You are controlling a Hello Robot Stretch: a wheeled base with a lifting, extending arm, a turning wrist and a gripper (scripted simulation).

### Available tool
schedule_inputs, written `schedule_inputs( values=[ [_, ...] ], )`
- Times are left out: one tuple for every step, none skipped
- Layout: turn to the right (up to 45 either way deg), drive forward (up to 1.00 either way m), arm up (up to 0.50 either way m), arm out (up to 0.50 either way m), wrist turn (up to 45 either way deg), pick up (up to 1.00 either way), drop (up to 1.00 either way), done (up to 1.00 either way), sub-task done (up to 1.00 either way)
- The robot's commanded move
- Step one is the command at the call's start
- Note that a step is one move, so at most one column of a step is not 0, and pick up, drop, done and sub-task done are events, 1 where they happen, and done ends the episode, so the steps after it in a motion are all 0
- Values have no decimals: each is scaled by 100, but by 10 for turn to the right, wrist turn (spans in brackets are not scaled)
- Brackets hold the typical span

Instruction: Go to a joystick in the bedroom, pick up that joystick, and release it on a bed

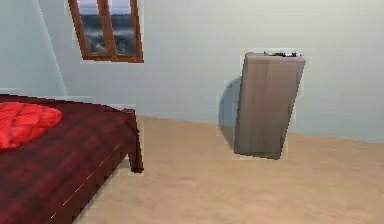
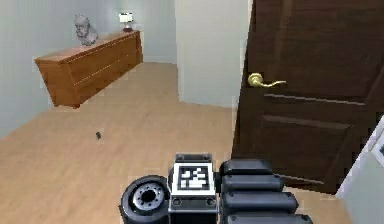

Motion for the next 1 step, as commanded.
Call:
schedule_inputs(
  values=[
    [240,0,0,0,0,0,0,0,0]
  ],
)
